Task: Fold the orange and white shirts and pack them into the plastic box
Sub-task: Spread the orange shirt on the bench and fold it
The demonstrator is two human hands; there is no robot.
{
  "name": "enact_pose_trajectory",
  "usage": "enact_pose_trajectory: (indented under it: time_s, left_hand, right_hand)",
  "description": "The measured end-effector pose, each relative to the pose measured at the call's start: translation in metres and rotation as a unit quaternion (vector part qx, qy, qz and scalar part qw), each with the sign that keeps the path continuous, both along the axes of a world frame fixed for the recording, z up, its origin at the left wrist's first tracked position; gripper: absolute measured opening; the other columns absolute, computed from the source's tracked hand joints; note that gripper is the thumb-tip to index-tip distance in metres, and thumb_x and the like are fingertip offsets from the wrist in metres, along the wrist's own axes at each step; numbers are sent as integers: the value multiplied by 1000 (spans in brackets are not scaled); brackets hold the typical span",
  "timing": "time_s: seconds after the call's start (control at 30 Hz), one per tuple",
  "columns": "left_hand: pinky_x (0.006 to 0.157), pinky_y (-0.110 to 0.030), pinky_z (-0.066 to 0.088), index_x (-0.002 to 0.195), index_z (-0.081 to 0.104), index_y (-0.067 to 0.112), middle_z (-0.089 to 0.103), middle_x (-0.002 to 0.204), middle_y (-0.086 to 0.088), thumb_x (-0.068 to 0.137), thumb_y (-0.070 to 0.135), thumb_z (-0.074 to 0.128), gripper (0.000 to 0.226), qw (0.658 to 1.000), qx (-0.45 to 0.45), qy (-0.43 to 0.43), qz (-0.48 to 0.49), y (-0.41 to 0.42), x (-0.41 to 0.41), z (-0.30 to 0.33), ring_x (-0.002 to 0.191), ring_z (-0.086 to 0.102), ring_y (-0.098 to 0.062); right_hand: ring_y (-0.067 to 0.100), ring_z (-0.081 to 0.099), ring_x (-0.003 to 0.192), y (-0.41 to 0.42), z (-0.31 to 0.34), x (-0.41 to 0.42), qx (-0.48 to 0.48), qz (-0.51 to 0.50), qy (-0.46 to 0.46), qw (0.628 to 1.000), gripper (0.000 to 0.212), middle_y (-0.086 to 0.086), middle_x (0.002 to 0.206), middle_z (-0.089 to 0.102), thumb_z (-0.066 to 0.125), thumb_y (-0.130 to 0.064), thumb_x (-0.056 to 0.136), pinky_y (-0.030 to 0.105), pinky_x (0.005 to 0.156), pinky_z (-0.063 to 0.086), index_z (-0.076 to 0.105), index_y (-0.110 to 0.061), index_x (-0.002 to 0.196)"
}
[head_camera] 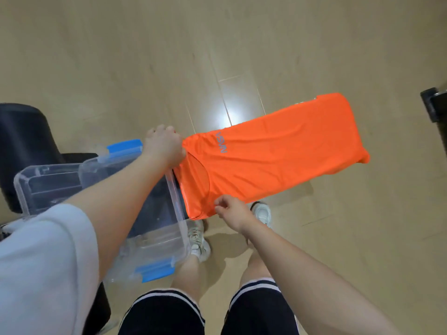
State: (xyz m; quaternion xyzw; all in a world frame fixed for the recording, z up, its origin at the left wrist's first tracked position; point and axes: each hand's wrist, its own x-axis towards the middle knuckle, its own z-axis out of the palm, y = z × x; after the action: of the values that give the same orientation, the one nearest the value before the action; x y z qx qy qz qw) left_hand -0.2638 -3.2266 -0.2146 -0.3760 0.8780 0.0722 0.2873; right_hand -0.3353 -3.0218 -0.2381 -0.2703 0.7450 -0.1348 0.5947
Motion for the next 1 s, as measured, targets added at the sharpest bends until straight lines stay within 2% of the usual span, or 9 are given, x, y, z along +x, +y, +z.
enact_pose_trajectory:
  time_s: [0.1, 0.2, 0.27, 0.33, 0.4, 0.53, 0.7, 0.87, 1.0]
  left_hand:
    - [90, -39, 44, 110, 61, 6, 54, 116, -19, 88, 22, 45, 32, 996, 77, 35, 40, 14, -15, 0, 111, 52, -37]
    - [94, -40, 46, 116, 59, 7, 52, 123, -17, 88, 22, 47, 33, 985, 150, 64, 60, 31, -38, -6, 114, 53, -35]
    - [97, -40, 44, 123, 53, 8, 50, 128, -18, 89, 21, 47, 37, 976, 194, 74, 61, 44, -61, -13, 117, 52, -35]
    - [98, -41, 43, 128, 46, 7, 48, 131, -18, 88, 19, 47, 42, 967, 218, 94, 90, 59, -85, -24, 119, 50, -35]
    - [99, -44, 42, 132, 40, 6, 45, 135, -18, 86, 17, 49, 48, 956, 221, 122, 150, 74, -105, -39, 122, 48, -36]
    - [115, -41, 24, 144, 20, 3, 18, 153, -18, 87, 22, 55, 70, 939, 187, 126, 258, 99, -133, -75, 141, 22, -33]
    - [118, -38, 8, 147, -1, 5, -12, 157, -16, 90, 40, 49, 84, 913, 117, 82, 382, 137, -128, -113, 146, -4, -30]
    - [118, -40, 8, 147, -4, 5, -14, 157, -13, 91, 47, 43, 84, 876, 100, 64, 468, 171, -98, -132, 146, -8, -28]
    - [117, -40, 7, 147, -6, 7, -15, 157, -10, 91, 49, 41, 84, 850, 61, 55, 520, 183, -79, -140, 146, -8, -26]
  right_hand:
    - [17, 50, 86, -1, 5, -39, -1, -32, 17, 999, 10, 4, 89, 55, 48, -9, 89, 29, 73, 39, 52, -18, 90]
    - [18, 50, 86, -5, 11, -85, -13, -50, 39, 998, 11, 5, 88, 55, 49, -7, 88, 36, 83, 43, 54, -16, 88]
    - [18, 51, 86, -8, 11, -120, -22, -63, 59, 996, 13, 5, 88, 56, 49, -6, 88, 34, 80, 41, 60, -12, 93]
    - [22, 54, 91, -15, 5, -158, -27, -29, 104, 994, 20, 10, 96, 61, 47, -7, 90, 31, 79, 37, 62, -4, 104]
    - [30, 53, 112, -24, -6, -196, -53, 64, 165, 983, 27, 17, 118, 61, 44, -9, 93, 31, 90, 35, 58, -2, 115]
    - [30, 25, 140, -51, -37, -245, -127, 302, 213, 920, 45, 13, 152, 28, 39, -20, 96, 35, 115, 21, 35, -8, 140]
    - [23, 2, 147, -70, -85, -252, -183, 504, 205, 819, 65, 3, 159, 1, 39, -39, 95, 41, 118, 6, 8, -18, 148]
    - [23, 8, 146, -63, -124, -261, -212, 604, 222, 735, 79, 0, 159, 7, 14, -59, 83, 39, 117, 4, 10, -17, 148]
    - [26, 33, 139, -73, -142, -270, -261, 593, 276, 710, 73, 3, 152, 32, 28, -57, 84, 40, 111, 8, 29, -14, 144]
